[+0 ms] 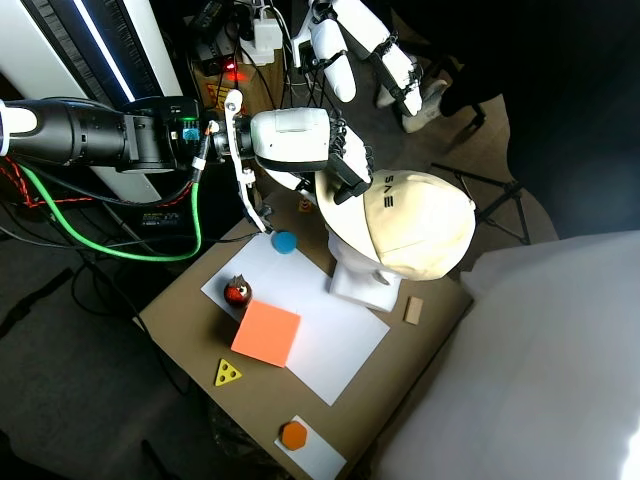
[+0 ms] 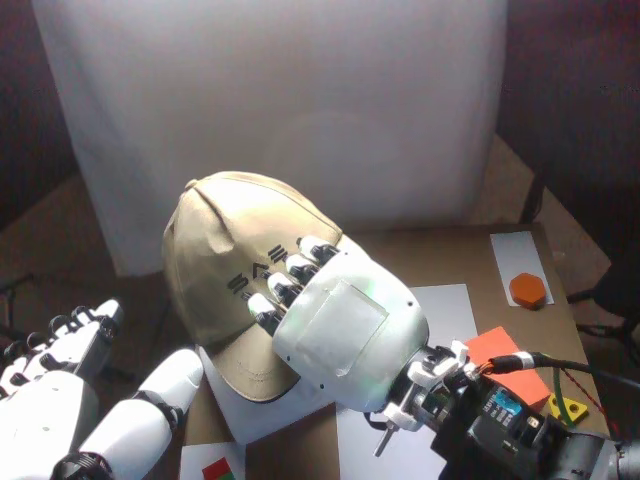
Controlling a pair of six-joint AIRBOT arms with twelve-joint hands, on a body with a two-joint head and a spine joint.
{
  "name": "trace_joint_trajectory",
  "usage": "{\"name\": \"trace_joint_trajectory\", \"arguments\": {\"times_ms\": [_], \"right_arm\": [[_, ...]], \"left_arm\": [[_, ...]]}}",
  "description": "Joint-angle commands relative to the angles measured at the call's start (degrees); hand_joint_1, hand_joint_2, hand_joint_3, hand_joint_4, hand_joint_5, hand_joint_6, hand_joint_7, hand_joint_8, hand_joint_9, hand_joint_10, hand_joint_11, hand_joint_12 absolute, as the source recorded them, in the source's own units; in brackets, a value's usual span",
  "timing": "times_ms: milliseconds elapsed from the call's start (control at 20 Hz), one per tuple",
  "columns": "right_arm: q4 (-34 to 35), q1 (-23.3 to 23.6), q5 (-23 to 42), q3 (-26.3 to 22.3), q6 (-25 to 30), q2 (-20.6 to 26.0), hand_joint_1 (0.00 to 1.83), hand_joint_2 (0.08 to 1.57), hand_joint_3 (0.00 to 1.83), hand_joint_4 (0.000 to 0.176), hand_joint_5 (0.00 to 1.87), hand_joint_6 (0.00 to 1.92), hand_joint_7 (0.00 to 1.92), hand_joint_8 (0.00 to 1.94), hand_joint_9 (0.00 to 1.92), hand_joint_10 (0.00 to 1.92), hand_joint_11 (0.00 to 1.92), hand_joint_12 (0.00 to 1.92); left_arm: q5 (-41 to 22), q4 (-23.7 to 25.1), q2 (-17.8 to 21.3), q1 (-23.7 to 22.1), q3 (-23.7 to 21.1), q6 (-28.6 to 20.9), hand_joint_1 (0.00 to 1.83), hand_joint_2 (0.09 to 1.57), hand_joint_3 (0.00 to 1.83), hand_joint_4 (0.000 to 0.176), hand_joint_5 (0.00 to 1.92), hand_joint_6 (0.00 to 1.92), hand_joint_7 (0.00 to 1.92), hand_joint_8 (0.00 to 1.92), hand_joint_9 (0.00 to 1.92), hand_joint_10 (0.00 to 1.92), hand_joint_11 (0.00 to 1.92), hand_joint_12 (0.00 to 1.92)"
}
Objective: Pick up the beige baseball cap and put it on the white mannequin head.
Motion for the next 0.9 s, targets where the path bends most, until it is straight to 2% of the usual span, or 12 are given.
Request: {"name": "trace_joint_trajectory", "arguments": {"times_ms": [0, 150, 250, 850], "right_arm": [[-1.26, -0.10, 2.82, -0.13, -2.02, 0.35, 1.48, 1.13, 0.00, 0.000, 0.83, 0.95, 0.93, 0.93, 0.92, 1.21, 0.83, 1.67], [-1.12, -0.28, 0.31, -0.13, -4.04, 0.35, 1.48, 1.13, 0.00, 0.000, 0.83, 0.95, 0.93, 0.93, 0.91, 1.21, 0.83, 1.67], [1.32, -0.16, -0.48, -0.01, -4.61, 0.40, 1.48, 1.13, 0.00, 0.000, 0.83, 0.96, 0.93, 0.93, 0.91, 1.21, 0.84, 1.66], [2.03, -0.23, -1.14, 0.69, -4.73, 0.78, 1.48, 1.13, 0.00, 0.000, 0.84, 0.96, 0.93, 0.93, 0.90, 1.22, 0.83, 1.66]], "left_arm": [[-5.85, 3.18, 0.09, -0.22, 0.22, -0.63, 0.00, 1.19, 0.00, 0.000, 0.16, 0.00, 0.14, 0.00, 0.13, 0.00, 0.00, 0.43], [-5.85, 3.14, 0.10, -0.19, 0.21, -0.63, 0.00, 1.19, 0.00, 0.000, 0.15, 0.00, 0.14, 0.00, 0.12, 0.00, 0.00, 0.43], [-5.85, 3.15, 0.01, -0.16, 0.16, -0.63, 0.00, 1.19, 0.00, 0.000, 0.17, 0.01, 0.15, 0.01, 0.13, 0.00, 0.00, 0.44], [-5.68, 3.55, -1.19, -0.20, -0.33, 0.28, 0.00, 1.19, 0.00, 0.000, 0.17, 0.01, 0.16, 0.00, 0.13, 0.00, 0.00, 0.43]]}}
